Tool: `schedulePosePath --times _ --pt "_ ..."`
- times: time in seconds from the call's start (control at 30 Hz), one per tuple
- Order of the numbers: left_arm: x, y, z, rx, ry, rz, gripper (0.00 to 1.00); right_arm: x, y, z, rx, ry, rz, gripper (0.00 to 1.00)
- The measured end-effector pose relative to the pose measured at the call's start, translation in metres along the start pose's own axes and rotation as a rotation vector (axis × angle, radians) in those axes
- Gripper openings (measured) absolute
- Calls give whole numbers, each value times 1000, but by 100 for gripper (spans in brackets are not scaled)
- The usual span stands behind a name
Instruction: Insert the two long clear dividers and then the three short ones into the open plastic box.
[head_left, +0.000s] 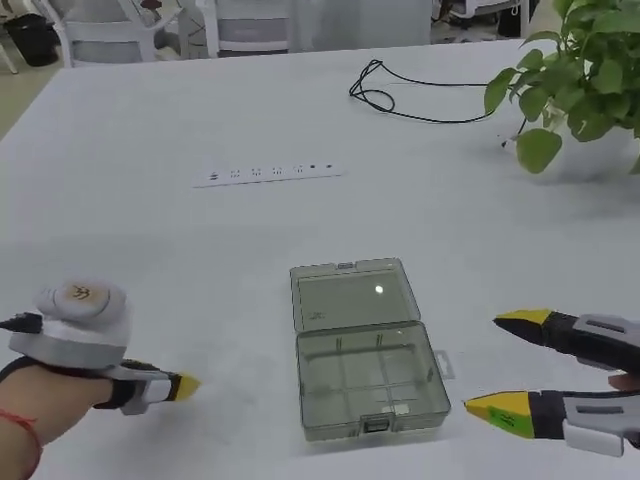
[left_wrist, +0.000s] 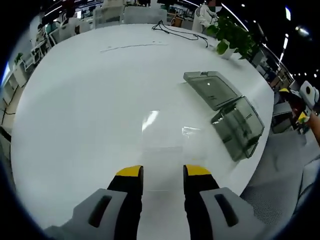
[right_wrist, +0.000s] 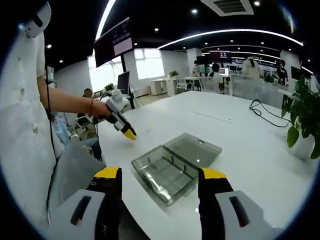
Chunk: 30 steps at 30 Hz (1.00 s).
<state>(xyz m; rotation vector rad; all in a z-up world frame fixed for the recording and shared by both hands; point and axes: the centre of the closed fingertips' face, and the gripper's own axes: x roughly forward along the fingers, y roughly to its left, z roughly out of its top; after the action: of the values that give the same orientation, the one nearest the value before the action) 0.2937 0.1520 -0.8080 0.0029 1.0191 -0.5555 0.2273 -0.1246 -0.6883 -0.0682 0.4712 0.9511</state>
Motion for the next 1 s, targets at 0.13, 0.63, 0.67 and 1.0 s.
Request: schedulePosePath --times 0.13,0.63,0.67,1.0 --pt "-11 -22 16 -29 -88 -53 30 8 8 19 34 -19 11 57" --pt "-44 -137 63 -69 -334 -287 30 47 22 74 174 -116 -35 38" --pt "-46 -143 64 -62 -341 -298 30 49 24 76 175 -119 -35 37" --pt "-53 -185 77 -25 -408 -352 30 69 38 76 294 -111 -60 22"
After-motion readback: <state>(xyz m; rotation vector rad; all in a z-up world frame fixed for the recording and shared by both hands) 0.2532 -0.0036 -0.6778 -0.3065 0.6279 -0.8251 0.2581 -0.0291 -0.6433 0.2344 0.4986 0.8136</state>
